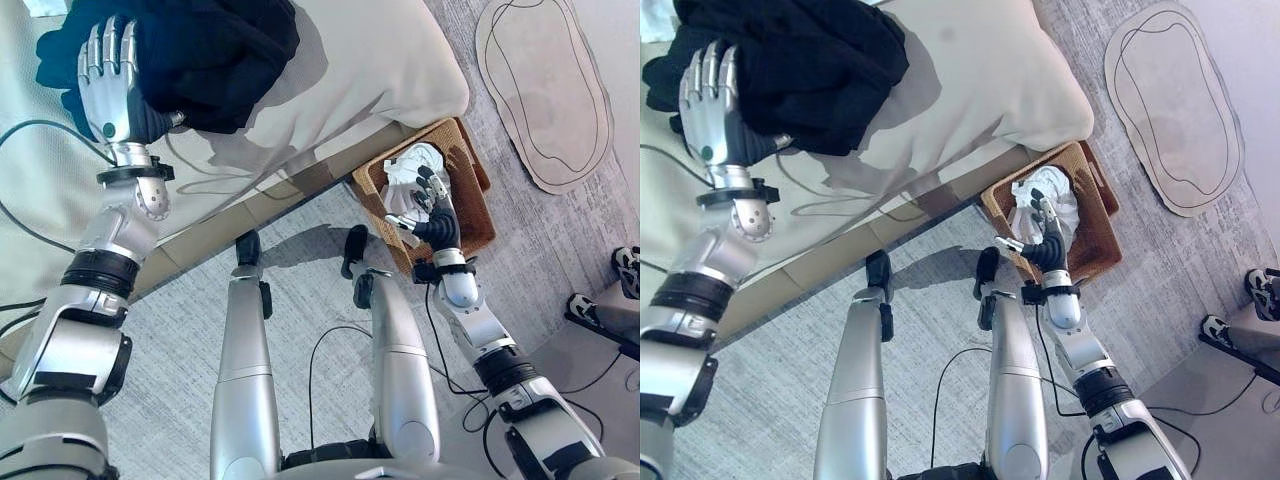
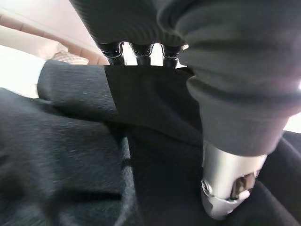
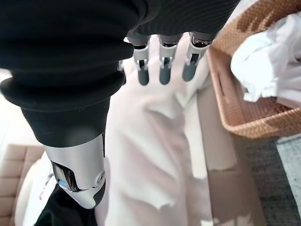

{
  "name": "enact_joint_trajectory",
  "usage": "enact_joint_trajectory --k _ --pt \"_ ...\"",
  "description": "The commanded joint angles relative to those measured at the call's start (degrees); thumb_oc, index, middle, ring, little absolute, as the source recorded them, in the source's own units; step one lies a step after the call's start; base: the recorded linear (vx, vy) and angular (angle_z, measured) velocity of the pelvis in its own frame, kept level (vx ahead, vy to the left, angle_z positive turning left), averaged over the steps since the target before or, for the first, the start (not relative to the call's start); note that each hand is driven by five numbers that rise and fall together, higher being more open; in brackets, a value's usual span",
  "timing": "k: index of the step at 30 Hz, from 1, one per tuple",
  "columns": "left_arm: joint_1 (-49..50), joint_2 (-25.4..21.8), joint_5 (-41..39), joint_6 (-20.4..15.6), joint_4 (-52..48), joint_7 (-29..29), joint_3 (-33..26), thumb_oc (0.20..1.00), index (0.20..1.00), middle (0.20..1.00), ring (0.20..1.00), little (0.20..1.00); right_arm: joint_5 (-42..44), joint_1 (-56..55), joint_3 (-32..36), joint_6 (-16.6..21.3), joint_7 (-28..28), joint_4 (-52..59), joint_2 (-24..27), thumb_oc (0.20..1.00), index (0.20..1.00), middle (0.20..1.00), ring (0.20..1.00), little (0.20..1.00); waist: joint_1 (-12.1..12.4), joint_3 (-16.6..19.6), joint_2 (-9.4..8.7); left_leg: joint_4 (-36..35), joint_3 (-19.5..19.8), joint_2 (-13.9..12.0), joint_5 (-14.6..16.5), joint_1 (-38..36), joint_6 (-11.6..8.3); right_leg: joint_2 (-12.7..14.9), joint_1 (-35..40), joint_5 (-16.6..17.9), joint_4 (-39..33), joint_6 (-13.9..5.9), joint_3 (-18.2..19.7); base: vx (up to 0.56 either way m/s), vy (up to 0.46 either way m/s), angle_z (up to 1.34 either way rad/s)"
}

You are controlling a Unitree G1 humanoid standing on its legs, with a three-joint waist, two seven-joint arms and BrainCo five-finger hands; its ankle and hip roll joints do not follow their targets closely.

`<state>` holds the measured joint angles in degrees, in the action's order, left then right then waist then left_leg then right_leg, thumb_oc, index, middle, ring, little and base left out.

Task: Pick up clothes into the bucket

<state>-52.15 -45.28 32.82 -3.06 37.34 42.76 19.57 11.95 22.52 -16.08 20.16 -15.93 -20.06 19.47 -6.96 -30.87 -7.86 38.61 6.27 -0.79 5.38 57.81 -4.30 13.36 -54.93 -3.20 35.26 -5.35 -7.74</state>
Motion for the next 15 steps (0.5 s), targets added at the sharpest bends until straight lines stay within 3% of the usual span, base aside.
enact_joint_trajectory --k 1,5,11,12,14,15 --pt "-4.0 -2.3 3.4 -1.8 -2.0 0.3 1.9 1.000 1.000 1.000 1.000 1.000 0.6 -1.5 2.1 4.3 0.5 5.3 2.4 1.000 1.000 1.000 1.000 1.000 0.7 1.9 -0.01 0.2 -3.9 -0.4 0.1 1.1 3.05 1.7 2.1 5.0 -6.2 -3.66 2.2 0.00 0.000 0.00" --pt "-4.9 -2.7 5.0 -2.2 -1.7 -0.5 4.0 1.000 1.000 1.000 1.000 1.000 0.9 -1.4 1.9 4.4 0.7 5.3 2.3 1.000 1.000 1.000 1.000 1.000 0.5 2.1 -0.01 -0.1 -4.0 -0.3 0.0 1.1 3.09 1.8 1.9 5.2 -6.5 -3.76 2.2 0.00 0.000 0.00" --pt "-10.1 -2.5 5.9 -0.5 8.3 -6.5 12.1 1.000 1.000 1.000 1.000 1.000 1.1 -0.8 0.9 4.4 1.3 4.7 2.4 1.000 1.000 1.000 1.000 1.000 -0.4 2.3 -0.15 -0.4 -4.5 -0.5 -0.3 1.5 3.19 1.7 1.5 6.1 -7.1 -4.06 2.6 0.00 0.000 0.00" --pt "-10.7 -2.4 5.7 -0.1 9.0 -7.7 12.5 0.868 0.868 0.868 0.868 0.868 1.0 -0.7 0.8 4.3 1.3 4.5 2.3 1.000 1.000 1.000 1.000 1.000 -0.5 2.3 -0.10 -0.4 -4.6 -0.5 -0.3 1.5 3.23 1.7 1.4 6.2 -7.2 -4.08 2.7 0.00 0.000 0.00" --pt "-12.0 -2.2 4.7 -0.1 11.2 -10.4 13.7 0.200 0.200 0.200 0.200 0.200 0.9 -0.8 0.9 4.0 1.5 3.8 2.3 1.000 1.000 1.000 1.000 1.000 -0.7 2.2 -0.06 -0.4 -4.8 -0.5 -0.4 1.4 3.28 1.7 1.4 6.4 -7.3 -4.17 2.8 0.00 0.003 -0.02" --pt "-12.4 -2.4 4.5 -0.1 12.1 -12.2 14.4 0.200 0.200 0.200 0.200 0.200 0.9 -0.9 0.8 3.8 1.8 3.6 2.3 1.000 1.000 1.000 1.000 1.000 -0.8 2.2 0.04 -0.3 -4.9 -0.5 -0.4 1.4 3.30 1.7 1.4 6.5 -7.3 -4.17 2.9 0.00 0.000 0.00"
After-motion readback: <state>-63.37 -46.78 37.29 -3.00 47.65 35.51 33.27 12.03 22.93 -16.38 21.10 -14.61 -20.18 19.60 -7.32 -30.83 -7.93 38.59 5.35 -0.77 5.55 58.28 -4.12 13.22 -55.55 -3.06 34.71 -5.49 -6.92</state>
